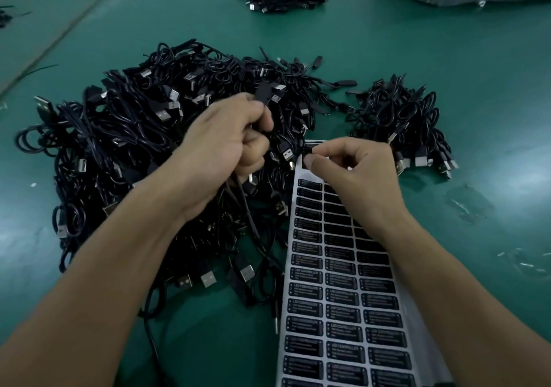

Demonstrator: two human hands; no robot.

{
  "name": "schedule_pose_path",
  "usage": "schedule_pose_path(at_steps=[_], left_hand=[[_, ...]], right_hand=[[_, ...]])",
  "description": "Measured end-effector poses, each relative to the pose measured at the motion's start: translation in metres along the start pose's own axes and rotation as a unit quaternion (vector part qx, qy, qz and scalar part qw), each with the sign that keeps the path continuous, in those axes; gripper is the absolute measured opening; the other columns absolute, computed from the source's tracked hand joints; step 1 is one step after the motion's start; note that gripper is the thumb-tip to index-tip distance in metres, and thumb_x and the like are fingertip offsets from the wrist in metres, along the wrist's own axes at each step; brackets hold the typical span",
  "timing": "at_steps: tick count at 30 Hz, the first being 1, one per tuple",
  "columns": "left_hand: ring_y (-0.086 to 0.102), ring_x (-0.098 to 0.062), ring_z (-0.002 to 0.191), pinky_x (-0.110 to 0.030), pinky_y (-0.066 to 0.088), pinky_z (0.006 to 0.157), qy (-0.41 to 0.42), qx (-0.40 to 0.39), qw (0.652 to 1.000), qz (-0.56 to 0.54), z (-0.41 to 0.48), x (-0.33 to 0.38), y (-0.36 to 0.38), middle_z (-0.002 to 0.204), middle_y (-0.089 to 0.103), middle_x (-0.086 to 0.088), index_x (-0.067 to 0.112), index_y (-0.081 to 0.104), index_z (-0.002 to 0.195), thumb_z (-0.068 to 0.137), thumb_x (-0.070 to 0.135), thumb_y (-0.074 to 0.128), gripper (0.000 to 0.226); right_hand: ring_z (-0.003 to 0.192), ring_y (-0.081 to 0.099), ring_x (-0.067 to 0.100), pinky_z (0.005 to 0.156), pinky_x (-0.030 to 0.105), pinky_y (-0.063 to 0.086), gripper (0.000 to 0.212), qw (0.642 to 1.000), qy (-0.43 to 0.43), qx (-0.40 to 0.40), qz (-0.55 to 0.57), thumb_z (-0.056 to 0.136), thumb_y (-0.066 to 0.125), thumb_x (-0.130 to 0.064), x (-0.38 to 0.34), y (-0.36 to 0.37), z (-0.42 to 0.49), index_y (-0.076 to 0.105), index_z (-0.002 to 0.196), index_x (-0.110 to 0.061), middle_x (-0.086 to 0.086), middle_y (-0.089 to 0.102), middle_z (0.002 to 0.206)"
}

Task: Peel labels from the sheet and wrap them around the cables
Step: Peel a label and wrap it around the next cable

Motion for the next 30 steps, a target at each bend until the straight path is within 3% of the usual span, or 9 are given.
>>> schedule_pose_path(at_steps=[3,6,9,14,23,26,30], left_hand=[[0.022,-0.009,0.041,-0.018,0.026,0.039,-0.024,-0.058,0.998,0.022,0.000,-0.004,0.003,0.048,0.030,0.007,0.017,0.059,0.076,0.106,0.016,0.033,0.039],[0.042,-0.005,0.047,-0.016,0.038,0.045,-0.030,-0.048,0.997,0.054,0.001,-0.010,0.007,0.053,0.051,0.006,0.021,0.073,0.080,0.107,0.022,0.043,0.040],[0.054,-0.005,0.054,-0.016,0.048,0.052,-0.043,-0.040,0.995,0.082,0.002,-0.018,0.018,0.062,0.067,0.003,0.015,0.071,0.095,0.108,0.020,0.041,0.032],[0.059,-0.006,0.054,-0.019,0.050,0.051,-0.031,-0.008,0.997,0.068,0.003,-0.027,0.026,0.068,0.073,0.001,0.012,0.064,0.100,0.108,0.015,0.040,0.026],[0.071,-0.009,0.072,-0.019,0.054,0.060,-0.032,-0.072,0.993,0.082,0.002,-0.025,0.023,0.090,0.078,0.000,0.017,0.066,0.104,0.104,0.010,0.048,0.019],[0.075,-0.010,0.082,-0.020,0.054,0.063,-0.045,-0.097,0.991,0.076,0.001,-0.023,0.022,0.091,0.079,0.003,0.013,0.058,0.110,0.102,0.014,0.054,0.009],[0.076,-0.013,0.085,-0.025,0.055,0.066,-0.055,-0.112,0.989,0.074,0.000,-0.022,0.023,0.091,0.079,0.005,0.014,0.048,0.100,0.101,0.019,0.057,0.011]], right_hand=[[0.055,0.048,0.004,0.056,0.015,0.042,0.016,0.999,-0.017,-0.017,0.043,0.085,0.078,-0.016,-0.004,-0.002,0.001,0.075,0.074,-0.027,0.000,0.061,0.059],[0.052,0.047,-0.001,0.053,0.013,0.040,0.021,0.992,0.004,0.002,0.125,0.088,0.073,-0.007,-0.008,-0.005,0.002,0.075,0.075,-0.024,-0.013,0.060,0.057],[0.060,0.049,0.004,0.051,0.019,0.039,0.023,0.977,0.055,0.023,0.205,0.089,0.072,-0.007,-0.013,-0.008,0.002,0.075,0.073,-0.023,-0.009,0.060,0.064],[0.061,0.059,0.007,0.048,0.018,0.042,0.019,0.936,0.132,-0.047,0.323,0.087,0.071,-0.016,-0.019,-0.004,-0.001,0.077,0.070,-0.022,-0.002,0.067,0.069],[0.059,0.056,0.007,0.059,0.021,0.044,0.024,0.943,0.146,-0.038,0.296,0.091,0.068,-0.010,-0.013,0.006,-0.003,0.077,0.071,-0.019,-0.002,0.070,0.070],[0.058,0.054,0.006,0.062,0.022,0.045,0.020,0.944,0.147,-0.040,0.294,0.092,0.068,-0.010,-0.013,0.006,-0.003,0.075,0.074,-0.017,-0.001,0.069,0.070],[0.057,0.053,0.005,0.062,0.022,0.046,0.016,0.946,0.149,-0.039,0.285,0.093,0.067,-0.011,-0.012,0.007,-0.003,0.073,0.079,-0.014,-0.001,0.067,0.068]])
Point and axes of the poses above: each hand's wrist, its own z-axis towards the middle knuckle, its own y-axis out of the palm, x = y × z, the point moved 1 cm from there along z, towards the middle knuckle
